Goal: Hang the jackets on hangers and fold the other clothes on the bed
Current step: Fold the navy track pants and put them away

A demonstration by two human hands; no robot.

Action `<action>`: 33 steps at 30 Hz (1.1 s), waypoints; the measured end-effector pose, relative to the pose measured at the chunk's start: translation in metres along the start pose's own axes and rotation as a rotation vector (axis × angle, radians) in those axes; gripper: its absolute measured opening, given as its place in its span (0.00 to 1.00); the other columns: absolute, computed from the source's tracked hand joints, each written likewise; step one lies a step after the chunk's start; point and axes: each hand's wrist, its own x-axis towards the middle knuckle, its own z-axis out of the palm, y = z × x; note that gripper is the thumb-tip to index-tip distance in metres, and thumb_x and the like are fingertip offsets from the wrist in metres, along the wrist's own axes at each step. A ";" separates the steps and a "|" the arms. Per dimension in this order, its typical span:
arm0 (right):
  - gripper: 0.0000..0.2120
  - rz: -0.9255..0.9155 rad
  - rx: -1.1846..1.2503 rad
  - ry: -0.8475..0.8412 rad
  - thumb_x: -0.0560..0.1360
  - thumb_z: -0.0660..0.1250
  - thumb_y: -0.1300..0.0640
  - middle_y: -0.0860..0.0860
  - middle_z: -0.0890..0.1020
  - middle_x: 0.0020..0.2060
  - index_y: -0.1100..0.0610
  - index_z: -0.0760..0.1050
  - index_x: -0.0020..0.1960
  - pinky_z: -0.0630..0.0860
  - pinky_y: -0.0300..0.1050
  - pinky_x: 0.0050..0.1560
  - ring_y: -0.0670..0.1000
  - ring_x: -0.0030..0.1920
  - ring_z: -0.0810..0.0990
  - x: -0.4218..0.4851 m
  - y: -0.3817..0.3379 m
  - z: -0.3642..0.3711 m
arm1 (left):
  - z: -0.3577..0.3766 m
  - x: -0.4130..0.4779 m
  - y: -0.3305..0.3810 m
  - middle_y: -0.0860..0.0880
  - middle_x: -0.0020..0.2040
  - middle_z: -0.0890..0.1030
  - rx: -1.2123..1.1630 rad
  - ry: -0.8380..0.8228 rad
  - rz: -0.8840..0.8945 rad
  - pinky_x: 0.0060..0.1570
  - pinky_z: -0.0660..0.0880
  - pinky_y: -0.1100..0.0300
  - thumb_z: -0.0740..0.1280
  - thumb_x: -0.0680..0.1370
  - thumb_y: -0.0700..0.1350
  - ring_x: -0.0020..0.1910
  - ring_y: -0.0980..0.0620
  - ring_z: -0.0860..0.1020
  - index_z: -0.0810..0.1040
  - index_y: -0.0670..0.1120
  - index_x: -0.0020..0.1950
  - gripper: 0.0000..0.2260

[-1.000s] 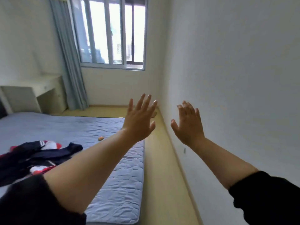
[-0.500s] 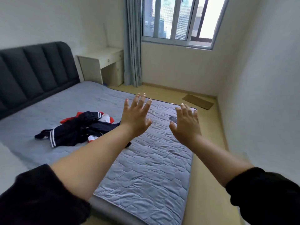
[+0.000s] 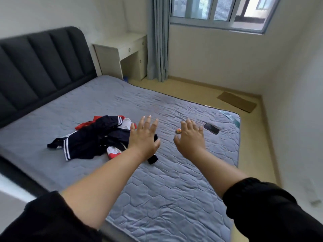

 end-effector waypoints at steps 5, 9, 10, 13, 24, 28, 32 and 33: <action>0.30 -0.076 -0.021 -0.079 0.80 0.54 0.46 0.55 0.52 0.77 0.58 0.51 0.76 0.44 0.57 0.76 0.56 0.77 0.48 0.003 -0.029 0.042 | 0.037 -0.028 -0.041 0.47 0.79 0.44 -0.116 -0.035 -0.193 0.73 0.48 0.41 0.55 0.80 0.56 0.77 0.47 0.44 0.46 0.49 0.79 0.31; 0.30 -0.112 -0.007 -0.140 0.80 0.55 0.47 0.55 0.52 0.77 0.57 0.51 0.76 0.43 0.57 0.75 0.55 0.77 0.47 0.002 -0.057 0.071 | 0.059 -0.044 -0.078 0.47 0.79 0.44 -0.133 -0.092 -0.276 0.74 0.48 0.42 0.55 0.80 0.57 0.77 0.48 0.44 0.45 0.49 0.79 0.31; 0.30 -0.123 -0.007 -0.145 0.80 0.55 0.47 0.54 0.52 0.77 0.57 0.51 0.76 0.44 0.57 0.75 0.55 0.77 0.48 0.006 -0.067 0.078 | 0.062 -0.044 -0.090 0.47 0.79 0.44 -0.136 -0.095 -0.279 0.74 0.48 0.42 0.55 0.80 0.57 0.77 0.48 0.44 0.45 0.50 0.79 0.31; 0.29 -0.141 -0.008 -0.147 0.79 0.55 0.47 0.55 0.54 0.76 0.57 0.52 0.76 0.45 0.57 0.76 0.55 0.76 0.51 0.029 -0.100 0.098 | 0.075 -0.033 -0.130 0.47 0.79 0.45 -0.145 -0.090 -0.259 0.73 0.48 0.42 0.55 0.80 0.57 0.77 0.48 0.44 0.46 0.50 0.79 0.31; 0.28 -0.050 0.050 -0.284 0.77 0.59 0.50 0.58 0.59 0.75 0.60 0.59 0.74 0.55 0.55 0.73 0.56 0.75 0.57 0.127 -0.264 0.275 | 0.209 0.036 -0.330 0.46 0.79 0.49 -0.375 -0.231 -0.434 0.73 0.52 0.43 0.57 0.81 0.52 0.77 0.46 0.49 0.51 0.48 0.78 0.29; 0.28 -0.044 0.056 -0.319 0.75 0.61 0.52 0.58 0.62 0.74 0.61 0.62 0.72 0.57 0.54 0.70 0.58 0.73 0.61 0.142 -0.288 0.343 | 0.283 0.042 -0.374 0.45 0.79 0.49 -0.413 -0.302 -0.519 0.72 0.55 0.46 0.57 0.81 0.52 0.77 0.45 0.50 0.51 0.48 0.78 0.28; 0.30 -0.084 -0.065 -0.409 0.76 0.60 0.49 0.57 0.58 0.75 0.60 0.58 0.73 0.55 0.56 0.72 0.57 0.73 0.58 0.154 -0.291 0.419 | 0.366 0.047 -0.390 0.45 0.78 0.50 -0.465 -0.350 -0.604 0.72 0.55 0.47 0.56 0.81 0.49 0.76 0.46 0.53 0.52 0.48 0.78 0.26; 0.30 -0.082 -0.077 -0.435 0.76 0.60 0.49 0.57 0.57 0.76 0.59 0.57 0.74 0.54 0.56 0.73 0.57 0.74 0.57 0.158 -0.292 0.440 | 0.387 0.049 -0.392 0.45 0.78 0.50 -0.475 -0.359 -0.632 0.72 0.55 0.47 0.56 0.81 0.49 0.76 0.46 0.52 0.52 0.49 0.78 0.26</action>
